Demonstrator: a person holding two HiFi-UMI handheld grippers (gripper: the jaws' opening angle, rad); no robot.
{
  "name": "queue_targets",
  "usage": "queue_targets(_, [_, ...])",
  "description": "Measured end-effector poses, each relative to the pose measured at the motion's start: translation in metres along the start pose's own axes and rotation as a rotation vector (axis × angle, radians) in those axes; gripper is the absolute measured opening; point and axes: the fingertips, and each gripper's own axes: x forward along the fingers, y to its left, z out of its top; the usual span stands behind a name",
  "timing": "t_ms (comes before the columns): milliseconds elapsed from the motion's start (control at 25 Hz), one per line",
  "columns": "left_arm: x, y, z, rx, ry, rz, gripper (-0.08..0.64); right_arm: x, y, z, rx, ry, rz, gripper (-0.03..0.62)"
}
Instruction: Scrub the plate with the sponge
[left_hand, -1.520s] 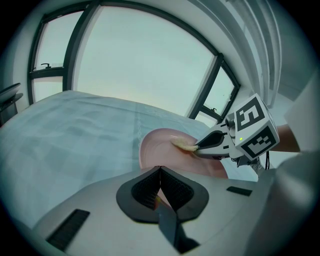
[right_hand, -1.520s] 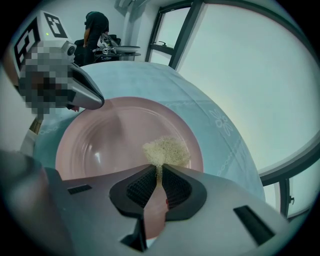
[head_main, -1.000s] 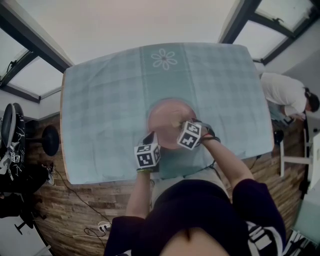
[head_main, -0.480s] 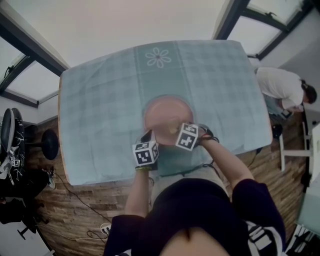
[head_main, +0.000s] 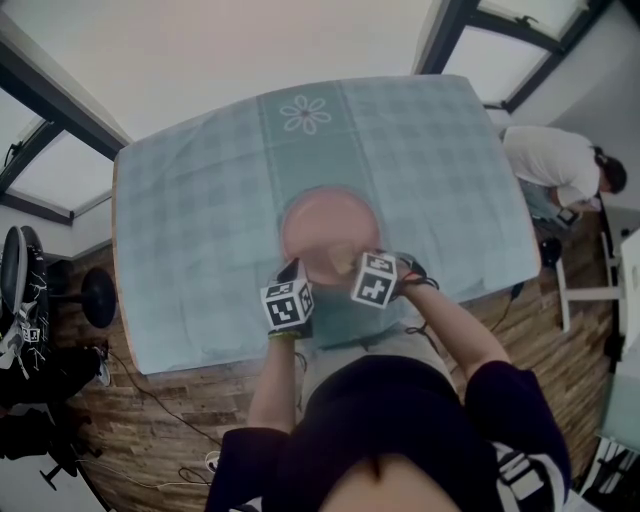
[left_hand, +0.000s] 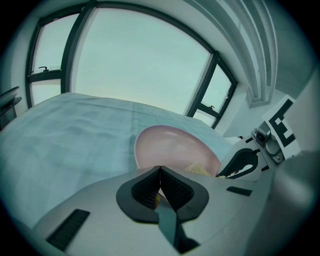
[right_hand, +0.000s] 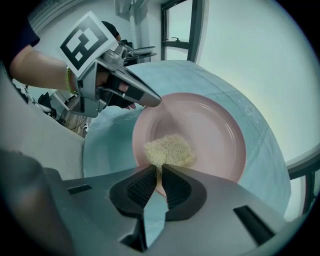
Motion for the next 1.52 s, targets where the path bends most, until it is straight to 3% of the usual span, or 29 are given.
queue_targets(440, [-0.001,-0.001,-0.003,0.001,0.000,-0.005,0.008,-0.023,0.010,0.001,0.046,-0.066,-0.014,0.044])
queue_targets(840, [-0.001,-0.004,-0.002,-0.007,-0.001,-0.009,0.008,-0.057,-0.030,0.002,0.061,-0.128,-0.127,0.044])
queue_targets(1320, [-0.001,-0.003,-0.001,-0.021,-0.003,-0.010,0.008,-0.050,-0.105,0.005,-0.026,-0.077,-0.318,0.044])
queue_targets(1520, [-0.001,-0.003,0.000,-0.022,-0.001,-0.013,0.008,-0.039,-0.124,0.005,-0.084,-0.035,-0.352,0.044])
